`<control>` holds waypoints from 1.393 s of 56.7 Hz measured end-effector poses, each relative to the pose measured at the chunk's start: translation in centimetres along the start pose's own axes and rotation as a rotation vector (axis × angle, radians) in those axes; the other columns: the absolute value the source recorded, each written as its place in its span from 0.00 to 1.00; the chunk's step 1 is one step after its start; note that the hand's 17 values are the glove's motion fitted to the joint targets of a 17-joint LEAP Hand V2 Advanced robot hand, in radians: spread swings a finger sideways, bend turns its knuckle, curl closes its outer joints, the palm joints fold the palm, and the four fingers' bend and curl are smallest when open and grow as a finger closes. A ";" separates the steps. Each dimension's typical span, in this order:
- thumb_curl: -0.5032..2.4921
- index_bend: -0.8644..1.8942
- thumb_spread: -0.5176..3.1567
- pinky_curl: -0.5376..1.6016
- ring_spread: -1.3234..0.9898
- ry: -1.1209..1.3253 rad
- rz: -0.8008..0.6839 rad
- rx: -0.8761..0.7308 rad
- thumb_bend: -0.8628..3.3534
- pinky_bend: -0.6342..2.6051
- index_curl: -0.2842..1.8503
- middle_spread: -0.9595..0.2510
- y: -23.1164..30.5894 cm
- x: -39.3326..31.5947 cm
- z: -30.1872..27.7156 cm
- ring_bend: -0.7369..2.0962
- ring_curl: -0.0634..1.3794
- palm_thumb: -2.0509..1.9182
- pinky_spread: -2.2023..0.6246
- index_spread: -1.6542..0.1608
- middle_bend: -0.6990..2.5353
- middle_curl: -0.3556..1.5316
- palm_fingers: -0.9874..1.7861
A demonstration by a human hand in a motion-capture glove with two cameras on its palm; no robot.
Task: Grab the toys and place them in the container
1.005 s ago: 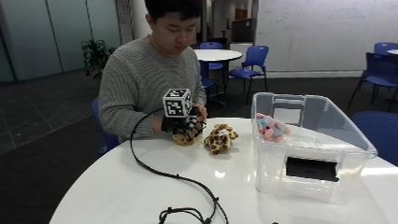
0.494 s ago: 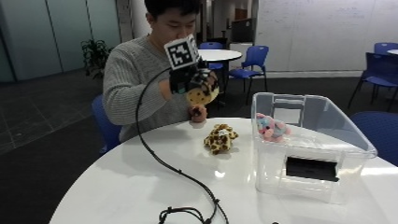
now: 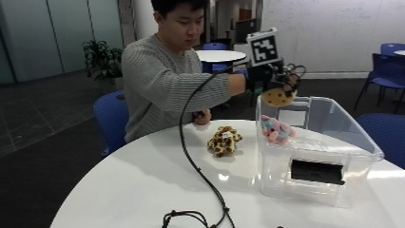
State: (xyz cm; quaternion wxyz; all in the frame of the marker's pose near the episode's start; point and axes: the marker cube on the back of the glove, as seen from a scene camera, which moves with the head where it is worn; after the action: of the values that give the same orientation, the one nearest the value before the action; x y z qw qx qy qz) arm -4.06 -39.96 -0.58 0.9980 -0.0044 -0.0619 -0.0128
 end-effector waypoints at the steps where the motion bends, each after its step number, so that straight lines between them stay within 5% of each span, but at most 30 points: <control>1: 0.50 0.41 0.33 0.48 0.31 0.025 0.012 -0.007 0.22 0.55 0.50 0.52 -1.0 0.1 0.8 0.58 0.53 0.67 0.65 0.65 0.40 0.62 0.55; 21: 0.52 0.37 0.36 0.47 0.32 0.113 -0.003 -0.202 0.22 0.55 0.53 0.51 -3.8 1.6 6.5 0.58 0.55 0.67 0.67 0.64 0.38 0.64 0.49; 30: 0.45 0.36 0.44 0.45 0.42 0.046 -0.001 -0.295 0.19 0.52 0.48 0.58 -2.6 2.2 7.4 0.42 0.48 0.58 0.75 0.66 0.28 0.56 0.21; 52: 0.34 0.35 0.49 0.41 0.53 0.033 -0.107 -0.264 0.20 0.46 0.34 0.68 2.2 0.3 5.7 0.31 0.35 0.53 0.80 0.71 0.25 0.41 0.26; 71: 0.31 0.38 0.50 0.40 0.53 -0.022 -0.293 -0.286 0.20 0.43 0.31 0.68 19.2 -2.1 2.3 0.33 0.32 0.53 0.80 0.70 0.26 0.36 0.33; 79: 0.30 0.39 0.50 0.40 0.53 0.044 -0.255 -0.256 0.20 0.43 0.32 0.67 21.6 -1.5 3.0 0.33 0.32 0.53 0.80 0.69 0.26 0.35 0.35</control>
State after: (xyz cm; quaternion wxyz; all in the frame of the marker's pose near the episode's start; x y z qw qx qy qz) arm -5.36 -18.33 2.02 0.9806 -0.1234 -0.0381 -0.1472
